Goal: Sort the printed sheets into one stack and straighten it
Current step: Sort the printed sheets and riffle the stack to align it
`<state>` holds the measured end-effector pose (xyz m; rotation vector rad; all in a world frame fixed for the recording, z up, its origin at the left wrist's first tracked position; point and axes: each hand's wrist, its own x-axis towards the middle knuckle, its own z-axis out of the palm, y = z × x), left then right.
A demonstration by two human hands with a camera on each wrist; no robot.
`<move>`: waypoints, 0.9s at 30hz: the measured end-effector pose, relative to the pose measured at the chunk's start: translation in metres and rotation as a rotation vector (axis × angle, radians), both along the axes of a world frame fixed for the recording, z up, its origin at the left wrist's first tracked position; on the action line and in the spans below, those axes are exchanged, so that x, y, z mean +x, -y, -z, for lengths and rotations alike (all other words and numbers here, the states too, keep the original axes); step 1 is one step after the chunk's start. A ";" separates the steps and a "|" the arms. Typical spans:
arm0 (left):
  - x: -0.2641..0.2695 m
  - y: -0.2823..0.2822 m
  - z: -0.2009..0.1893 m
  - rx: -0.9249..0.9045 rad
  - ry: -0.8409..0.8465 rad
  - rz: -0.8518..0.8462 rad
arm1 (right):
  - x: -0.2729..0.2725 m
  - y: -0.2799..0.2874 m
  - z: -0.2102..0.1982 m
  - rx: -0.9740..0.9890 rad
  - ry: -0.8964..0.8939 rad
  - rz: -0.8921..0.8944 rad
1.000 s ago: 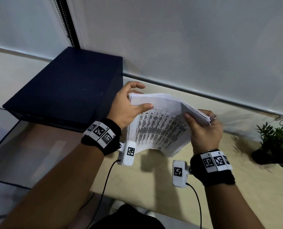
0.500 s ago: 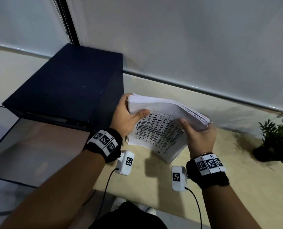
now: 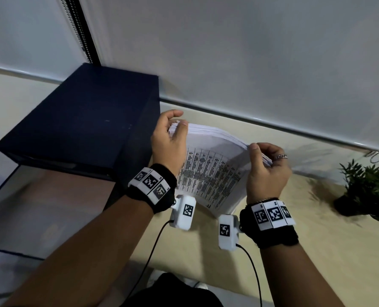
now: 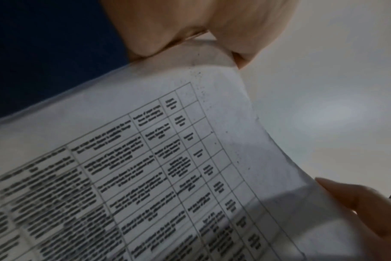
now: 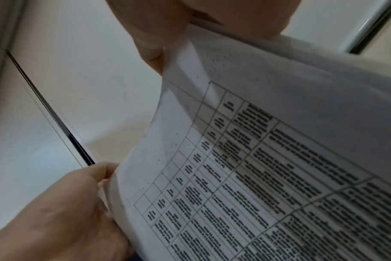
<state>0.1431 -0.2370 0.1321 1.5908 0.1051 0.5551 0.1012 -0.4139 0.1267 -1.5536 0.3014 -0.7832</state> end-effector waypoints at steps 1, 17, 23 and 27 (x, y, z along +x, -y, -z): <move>0.002 -0.001 0.000 0.003 0.003 -0.004 | 0.000 0.000 0.000 0.003 0.002 0.009; 0.015 -0.007 0.002 0.066 -0.005 0.042 | -0.001 -0.002 -0.003 0.026 0.008 0.008; 0.009 -0.013 0.006 0.068 -0.036 0.236 | -0.006 0.002 -0.002 0.033 0.037 -0.109; 0.008 -0.015 0.013 0.069 -0.069 0.219 | 0.000 0.008 0.001 0.034 0.025 -0.042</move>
